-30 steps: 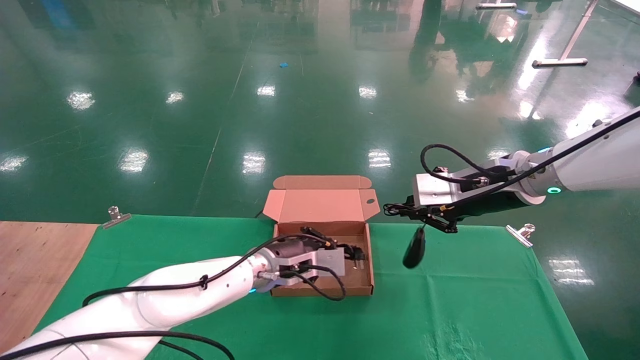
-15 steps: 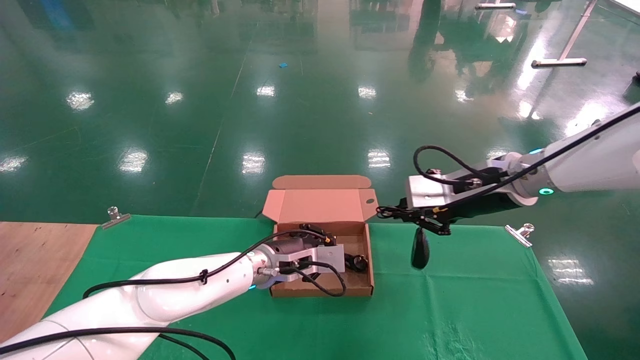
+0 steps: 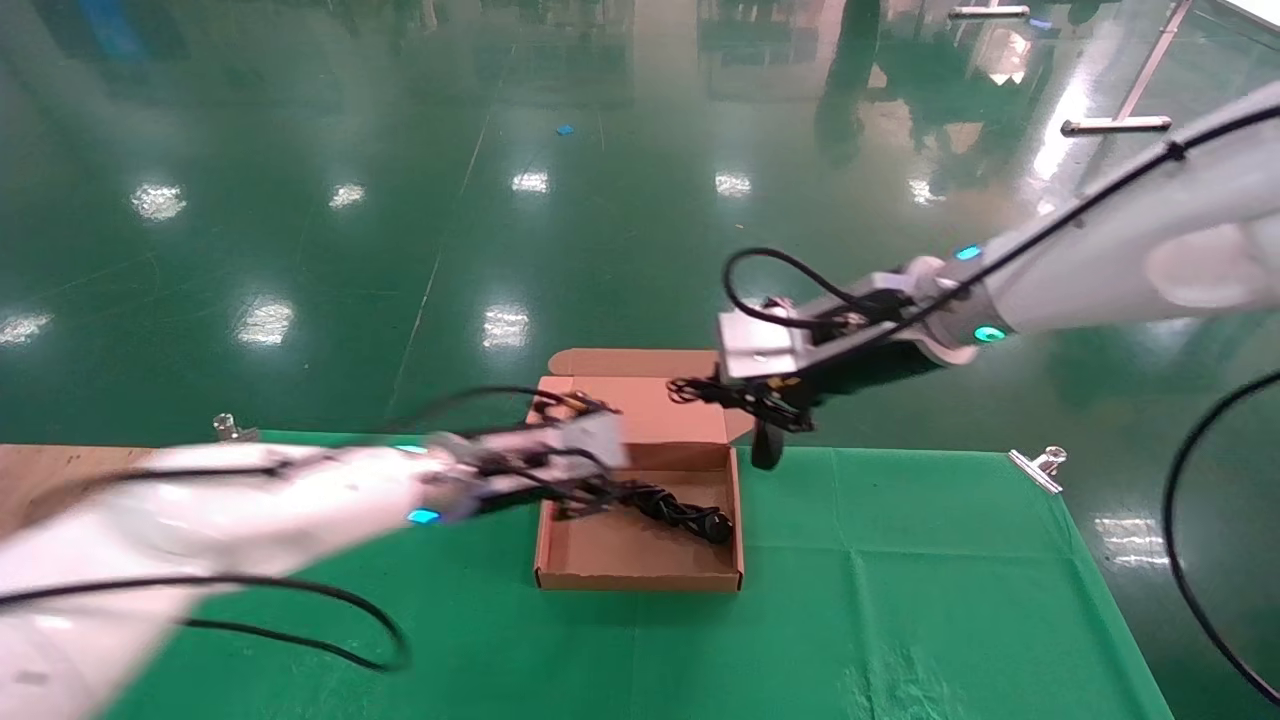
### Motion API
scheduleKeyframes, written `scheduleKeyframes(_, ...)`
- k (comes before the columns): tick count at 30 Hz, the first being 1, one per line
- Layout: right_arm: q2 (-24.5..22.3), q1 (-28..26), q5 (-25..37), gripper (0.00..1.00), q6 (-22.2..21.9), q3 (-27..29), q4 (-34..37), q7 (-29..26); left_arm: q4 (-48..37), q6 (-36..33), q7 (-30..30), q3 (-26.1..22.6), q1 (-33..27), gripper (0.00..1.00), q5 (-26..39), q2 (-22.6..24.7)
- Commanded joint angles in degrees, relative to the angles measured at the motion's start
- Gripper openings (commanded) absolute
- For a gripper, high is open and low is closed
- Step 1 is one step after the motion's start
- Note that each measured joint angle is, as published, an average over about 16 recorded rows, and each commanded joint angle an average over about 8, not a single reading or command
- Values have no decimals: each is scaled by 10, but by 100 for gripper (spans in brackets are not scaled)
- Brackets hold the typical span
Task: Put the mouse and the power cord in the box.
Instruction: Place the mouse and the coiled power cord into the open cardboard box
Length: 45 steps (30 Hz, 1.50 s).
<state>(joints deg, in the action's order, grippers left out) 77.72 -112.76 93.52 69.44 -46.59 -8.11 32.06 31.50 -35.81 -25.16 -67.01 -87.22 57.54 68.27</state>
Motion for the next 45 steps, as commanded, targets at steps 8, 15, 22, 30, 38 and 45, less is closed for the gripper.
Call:
scheduleKeyframes(8, 12, 50, -21, 0, -52, -51, -160, -107, 13, -200, -104, 102, 31, 100, -149, -149)
scheduleKeyframes(15, 14, 113, -58, 0, -189, -143, -293, -195, -44, -307, -171, 152, 76, 100, -226, -220)
scheduleKeyframes(22, 12, 155, -70, 0, -282, -244, -333, -256, -103, -364, -197, 162, 101, 100, -246, -245)
scheduleKeyframes(30, 10, 180, -63, 27, -329, -318, -302, -288, -166, -384, -218, 159, 111, 100, -245, -218)
scheduleKeyframes(38, 10, 182, -65, 100, -354, -351, -298, -290, -212, -378, -236, 149, 107, 100, -229, -176)
scheduleKeyframes(45, 10, 183, -71, 100, -365, -366, -299, -293, -233, -383, -235, 147, 106, 100, -227, -162)
